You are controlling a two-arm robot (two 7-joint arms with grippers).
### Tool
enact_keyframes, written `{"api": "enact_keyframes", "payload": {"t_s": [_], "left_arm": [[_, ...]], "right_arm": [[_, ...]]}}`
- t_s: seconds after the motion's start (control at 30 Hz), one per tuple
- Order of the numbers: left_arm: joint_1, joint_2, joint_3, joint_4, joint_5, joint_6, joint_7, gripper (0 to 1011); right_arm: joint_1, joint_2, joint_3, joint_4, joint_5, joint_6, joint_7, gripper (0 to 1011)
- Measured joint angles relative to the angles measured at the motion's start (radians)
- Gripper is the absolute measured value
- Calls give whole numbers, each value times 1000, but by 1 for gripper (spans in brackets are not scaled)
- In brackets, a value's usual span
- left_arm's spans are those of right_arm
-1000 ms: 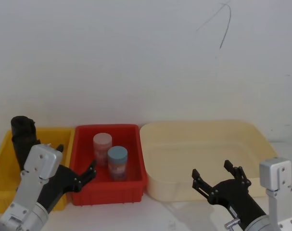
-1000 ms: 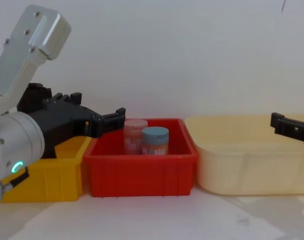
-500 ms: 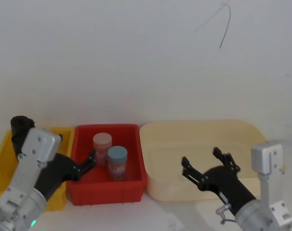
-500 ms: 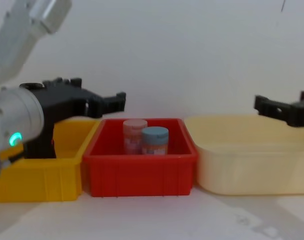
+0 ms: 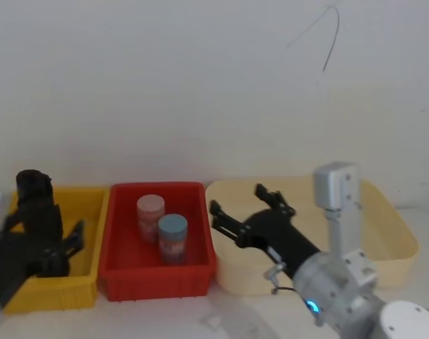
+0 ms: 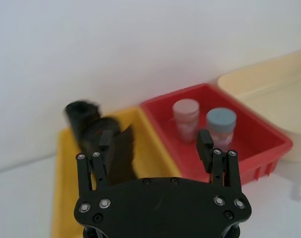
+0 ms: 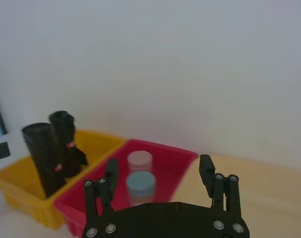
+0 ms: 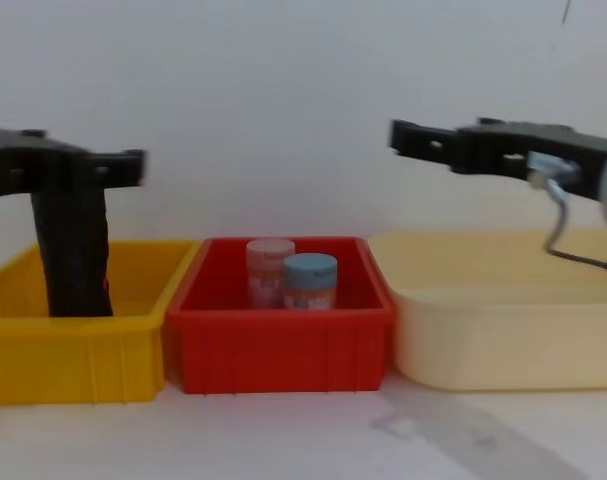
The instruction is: Pick up the garbage bag with the one hand and transfer it to the other hand.
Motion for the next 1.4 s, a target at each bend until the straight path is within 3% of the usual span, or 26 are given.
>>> {"api": "enact_keyframes", "payload": {"t_s": [0.23, 0.37, 0.6, 0.87, 1.4], "left_arm": [[120, 5, -116, -69, -54, 17, 13, 1001], [161, 0, -167, -74, -81, 5, 12, 1002], [175, -8, -215, -38, -110, -24, -4, 1001], [129, -20, -216, 25, -116, -51, -25, 1001], [-5, -53, -154, 166, -105, -81, -91, 1001]], "right_arm": [[56, -49, -40, 38, -9, 39, 3, 1000], [88, -79, -62, 75, -16, 68, 3, 1000], [144, -120, -95, 141, -34, 101, 2, 1000], [204, -153, -120, 220, -52, 120, 15, 1000], [266, -180, -118, 326, -67, 109, 34, 1000]]}}
